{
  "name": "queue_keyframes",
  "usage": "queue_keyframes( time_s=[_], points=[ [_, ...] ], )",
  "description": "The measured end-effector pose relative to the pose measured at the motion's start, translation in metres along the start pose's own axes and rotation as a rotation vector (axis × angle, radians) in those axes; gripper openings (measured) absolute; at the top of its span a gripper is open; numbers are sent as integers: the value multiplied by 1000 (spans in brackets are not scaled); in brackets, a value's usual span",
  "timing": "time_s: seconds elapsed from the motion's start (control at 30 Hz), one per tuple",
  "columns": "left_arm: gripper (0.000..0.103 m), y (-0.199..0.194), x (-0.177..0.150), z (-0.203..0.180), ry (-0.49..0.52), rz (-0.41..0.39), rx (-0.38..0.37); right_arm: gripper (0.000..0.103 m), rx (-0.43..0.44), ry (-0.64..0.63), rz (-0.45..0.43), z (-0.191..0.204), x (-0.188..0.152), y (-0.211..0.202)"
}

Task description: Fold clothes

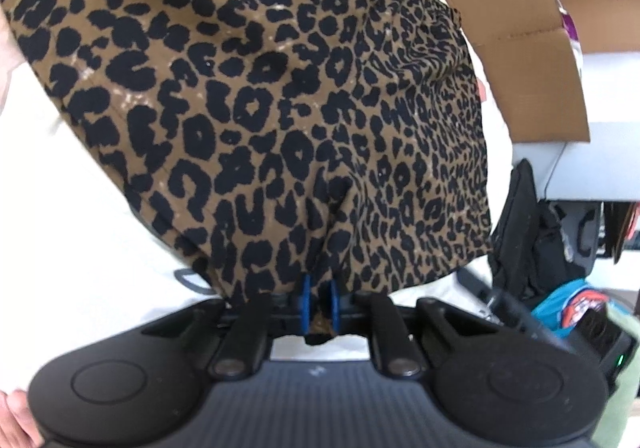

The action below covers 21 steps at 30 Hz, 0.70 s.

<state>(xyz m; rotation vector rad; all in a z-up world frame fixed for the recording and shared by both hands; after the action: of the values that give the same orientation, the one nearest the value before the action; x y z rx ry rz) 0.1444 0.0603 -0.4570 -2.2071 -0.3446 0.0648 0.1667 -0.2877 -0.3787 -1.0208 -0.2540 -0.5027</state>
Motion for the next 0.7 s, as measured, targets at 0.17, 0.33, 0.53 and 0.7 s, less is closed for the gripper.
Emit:
queue_keyframes(
  time_s=[0.17,0.33,0.53,0.7],
  points=[
    [10,2,3,-3,54,11,31,4,-88,109,-86,-42,18,-10],
    [10,3,2,-6,101,19,58,5,-160,173,-157,-69,29,-17],
    [10,5,1,-6,110,19,72,19,-235,194,-194,-91,35,-22],
    [10,8,1,-6,117,23,83,19,-287,225,-218,-110,35,-30]
  ],
)
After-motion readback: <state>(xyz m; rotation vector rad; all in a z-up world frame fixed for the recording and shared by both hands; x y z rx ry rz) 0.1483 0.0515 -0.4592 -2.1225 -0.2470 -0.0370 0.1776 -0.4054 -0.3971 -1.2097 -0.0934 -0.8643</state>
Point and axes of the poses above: each gripper's, at about its wrist camera, not at the fingertips, and y roughly the way its jaws point, z to its left, x to its top, the point moved 2 cm from there along y, roughly the way its jaws point, and after that the axes turned 9 degrees about y, right-handed, at the moved point
